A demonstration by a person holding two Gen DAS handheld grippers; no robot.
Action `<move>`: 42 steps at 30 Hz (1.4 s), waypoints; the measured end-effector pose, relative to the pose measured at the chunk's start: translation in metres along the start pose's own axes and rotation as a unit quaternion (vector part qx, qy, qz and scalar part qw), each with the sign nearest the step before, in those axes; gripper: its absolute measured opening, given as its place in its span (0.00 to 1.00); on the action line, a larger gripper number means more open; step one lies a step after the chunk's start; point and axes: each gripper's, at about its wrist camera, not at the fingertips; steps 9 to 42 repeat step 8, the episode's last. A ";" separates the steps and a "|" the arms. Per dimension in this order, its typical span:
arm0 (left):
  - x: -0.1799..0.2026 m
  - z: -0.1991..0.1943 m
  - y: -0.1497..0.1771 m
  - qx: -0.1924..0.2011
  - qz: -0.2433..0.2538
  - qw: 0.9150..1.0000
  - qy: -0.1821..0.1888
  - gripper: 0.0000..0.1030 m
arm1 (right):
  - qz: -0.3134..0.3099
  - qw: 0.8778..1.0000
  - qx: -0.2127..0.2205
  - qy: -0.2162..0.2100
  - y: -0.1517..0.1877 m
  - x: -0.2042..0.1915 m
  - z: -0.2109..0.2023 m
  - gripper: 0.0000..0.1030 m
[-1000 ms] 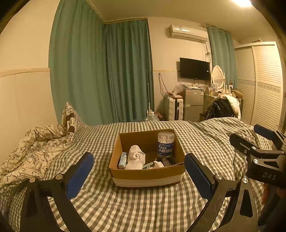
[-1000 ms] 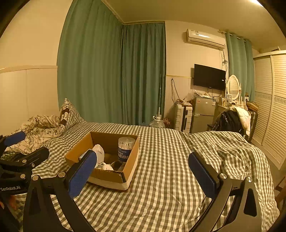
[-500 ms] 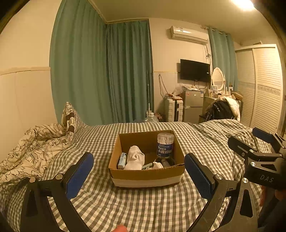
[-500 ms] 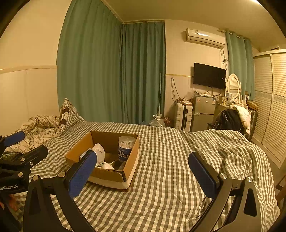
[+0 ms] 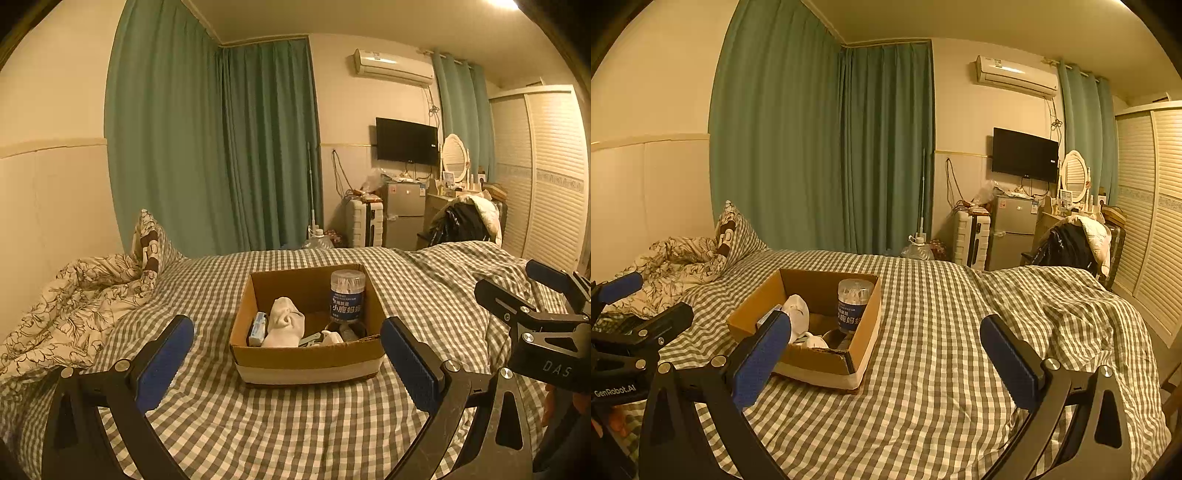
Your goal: Organize objects
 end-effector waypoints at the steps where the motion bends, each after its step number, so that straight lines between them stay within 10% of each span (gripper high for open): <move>1: 0.000 0.000 0.000 0.000 0.000 1.000 0.000 1.00 | 0.000 1.000 -0.001 0.000 0.000 0.000 0.000 1.00; 42: -0.001 0.000 0.000 0.000 -0.001 1.000 0.004 1.00 | 0.001 1.000 -0.003 -0.002 0.001 0.000 0.002 1.00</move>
Point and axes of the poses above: each gripper's, at about its wrist camera, not at the fingertips, and z roughly the way its jaws point, x to its right, y to its underside, and after that the axes turned 11 degrees about -x, right-handed
